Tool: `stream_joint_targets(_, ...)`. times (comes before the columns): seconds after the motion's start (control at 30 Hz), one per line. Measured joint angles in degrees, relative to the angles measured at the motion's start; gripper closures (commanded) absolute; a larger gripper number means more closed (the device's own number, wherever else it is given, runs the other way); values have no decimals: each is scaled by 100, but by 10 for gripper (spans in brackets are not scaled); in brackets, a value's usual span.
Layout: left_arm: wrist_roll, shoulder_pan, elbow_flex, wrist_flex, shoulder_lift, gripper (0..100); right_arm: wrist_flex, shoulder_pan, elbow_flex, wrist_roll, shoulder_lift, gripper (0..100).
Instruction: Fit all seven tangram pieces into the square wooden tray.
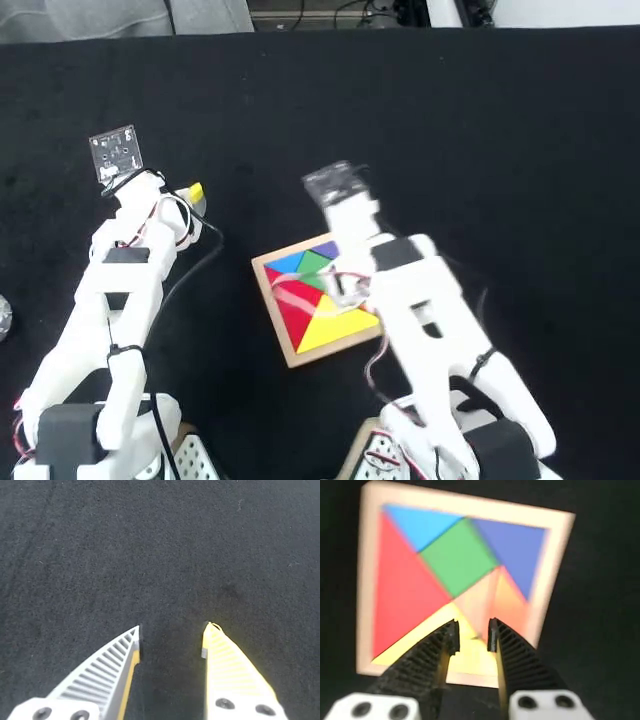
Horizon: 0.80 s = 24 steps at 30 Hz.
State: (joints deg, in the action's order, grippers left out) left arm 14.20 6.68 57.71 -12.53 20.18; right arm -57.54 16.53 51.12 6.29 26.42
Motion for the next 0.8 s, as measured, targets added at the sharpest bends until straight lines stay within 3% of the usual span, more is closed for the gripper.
stream_joint_targets(0.07,0,0,0,0,0,794,273,-642,0,0,18,993)
stream_joint_targets(0.23,0,18,0,-457,0,795,387,-1846,0,185,18,988)
stream_joint_targets(0.5,0,264,-519,-2734,712,837,158,-1978,246,1169,-422,987)
stream_joint_targets(0.67,-255,299,-659,-4431,2215,882,141,-1987,255,1626,-1187,988)
stream_joint_targets(0.8,-642,343,-563,-4932,3701,879,9,-1996,273,1890,-1336,988)
